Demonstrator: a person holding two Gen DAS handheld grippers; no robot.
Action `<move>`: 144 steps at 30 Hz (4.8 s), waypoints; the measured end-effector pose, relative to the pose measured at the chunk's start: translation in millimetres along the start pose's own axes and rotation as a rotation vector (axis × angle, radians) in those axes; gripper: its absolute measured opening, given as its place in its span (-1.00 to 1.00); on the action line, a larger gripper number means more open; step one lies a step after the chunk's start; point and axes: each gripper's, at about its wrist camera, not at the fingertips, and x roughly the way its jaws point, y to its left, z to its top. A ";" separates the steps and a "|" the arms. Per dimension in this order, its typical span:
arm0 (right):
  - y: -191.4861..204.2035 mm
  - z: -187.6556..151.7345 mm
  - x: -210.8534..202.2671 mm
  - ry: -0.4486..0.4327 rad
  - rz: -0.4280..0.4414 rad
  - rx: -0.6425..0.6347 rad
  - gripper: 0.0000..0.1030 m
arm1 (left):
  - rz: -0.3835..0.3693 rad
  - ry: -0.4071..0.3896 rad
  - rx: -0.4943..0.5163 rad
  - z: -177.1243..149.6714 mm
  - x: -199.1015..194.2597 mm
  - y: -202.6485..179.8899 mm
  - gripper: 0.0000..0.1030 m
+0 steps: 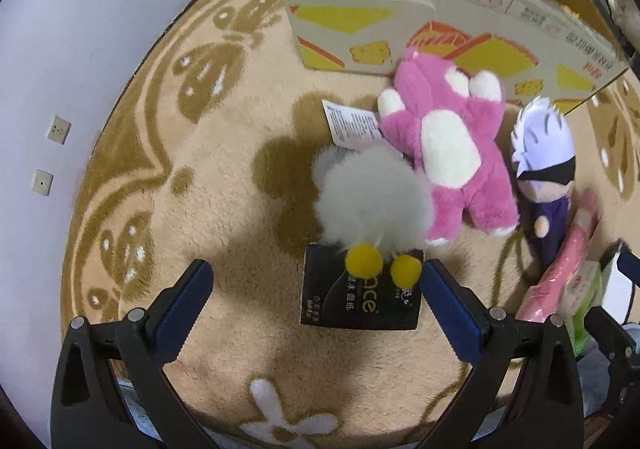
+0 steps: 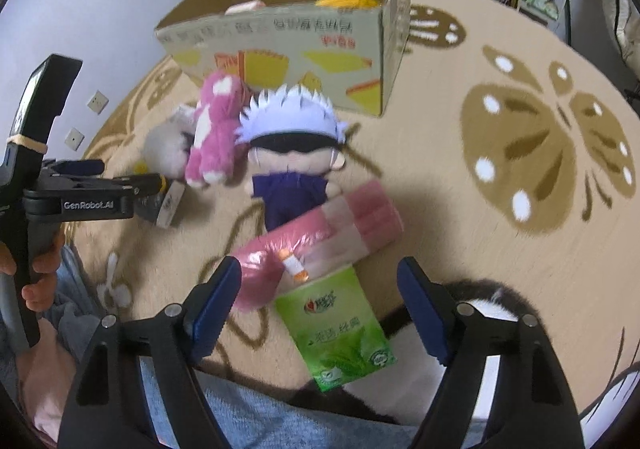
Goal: Organize soft objects
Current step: 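Move both tools back down toward the remaining items in front of the box, then grasp the black Face tissue pack with the left tool while the right tool grasps the green tissue pack, then lift both tissue packs and carry them over the cardboard box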
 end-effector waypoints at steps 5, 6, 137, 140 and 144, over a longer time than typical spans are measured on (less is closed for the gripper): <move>1.2 -5.1 12.7 0.062 0.015 -0.005 0.60 | -0.018 0.033 -0.009 0.6 10.3 1.0 0.98; 1.5 -6.4 15.3 0.074 0.013 -0.006 0.60 | -0.018 0.033 -0.009 1.2 11.7 1.3 0.98; 25.1 108.1 -92.8 -0.747 -0.010 -0.050 0.15 | 0.019 -0.794 -0.044 78.0 -163.6 -5.8 0.23; 24.3 116.0 -87.4 -0.738 -0.010 -0.060 0.15 | 0.054 -0.795 -0.028 84.4 -160.1 -9.9 0.24; 17.5 123.9 -80.6 -0.719 0.028 -0.040 0.15 | 0.037 -0.773 -0.027 91.1 -150.3 -12.5 0.24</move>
